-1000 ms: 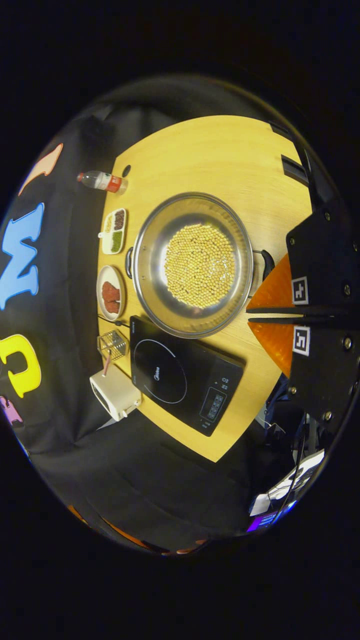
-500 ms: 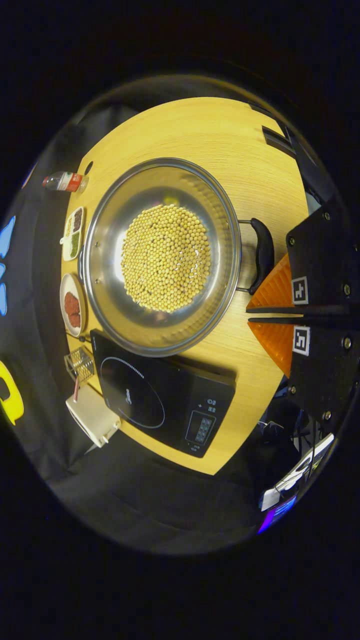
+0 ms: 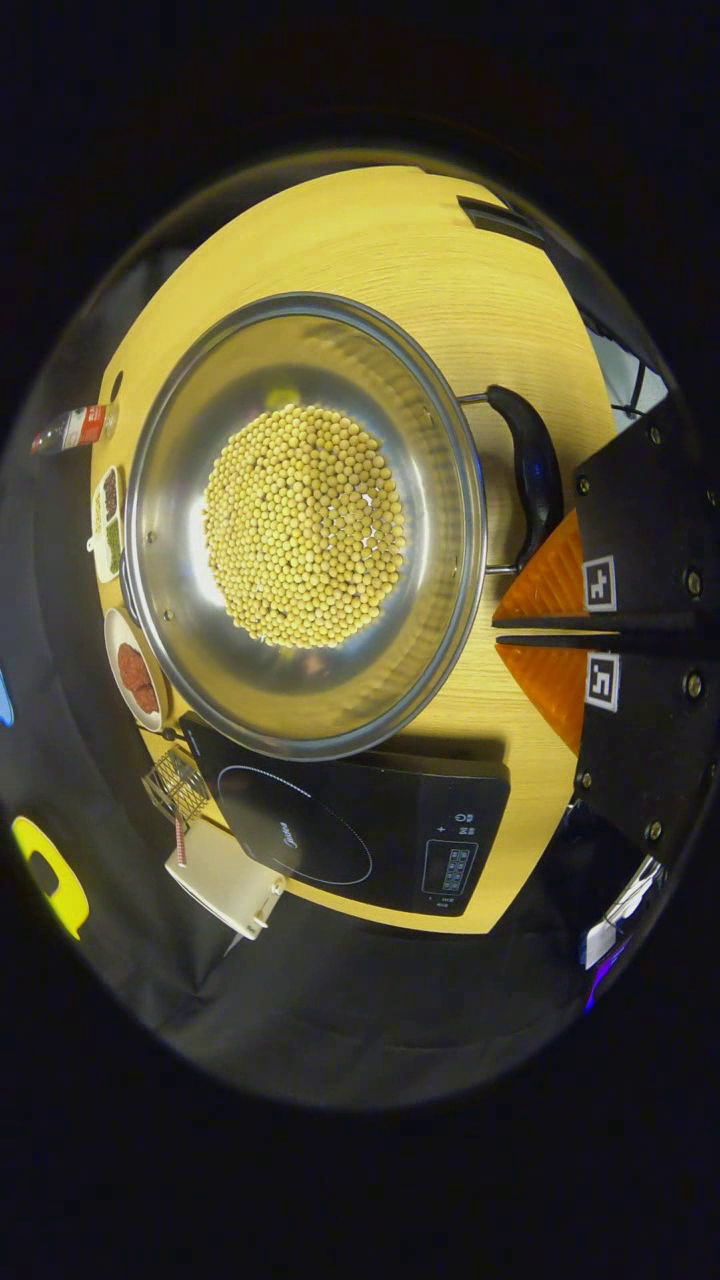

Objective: First push the handle of the pot to place it horizontally, then grasp the pot with both hands and set it on the induction cooktop.

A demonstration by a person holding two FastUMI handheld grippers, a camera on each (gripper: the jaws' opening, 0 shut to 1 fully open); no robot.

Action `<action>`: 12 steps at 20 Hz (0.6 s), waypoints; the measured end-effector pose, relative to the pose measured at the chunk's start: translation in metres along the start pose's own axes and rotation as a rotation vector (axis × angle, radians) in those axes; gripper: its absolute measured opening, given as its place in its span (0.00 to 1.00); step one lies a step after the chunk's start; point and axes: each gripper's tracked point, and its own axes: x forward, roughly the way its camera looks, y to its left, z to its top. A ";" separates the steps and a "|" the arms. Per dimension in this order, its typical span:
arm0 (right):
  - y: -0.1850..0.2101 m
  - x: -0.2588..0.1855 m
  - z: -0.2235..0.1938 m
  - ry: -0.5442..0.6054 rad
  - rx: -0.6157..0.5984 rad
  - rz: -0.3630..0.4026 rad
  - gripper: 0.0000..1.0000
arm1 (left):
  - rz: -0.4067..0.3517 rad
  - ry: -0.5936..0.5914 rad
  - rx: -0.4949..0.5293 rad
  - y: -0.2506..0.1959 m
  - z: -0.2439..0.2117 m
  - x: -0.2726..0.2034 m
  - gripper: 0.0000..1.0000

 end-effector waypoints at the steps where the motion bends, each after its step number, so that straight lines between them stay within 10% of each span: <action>1: -0.004 0.000 0.000 -0.007 0.017 -0.019 0.01 | -0.011 0.011 -0.005 0.001 -0.005 0.002 0.92; 12: -0.051 -0.004 0.019 -0.067 0.141 -0.165 0.01 | -0.110 0.094 0.030 0.025 -0.034 0.011 0.93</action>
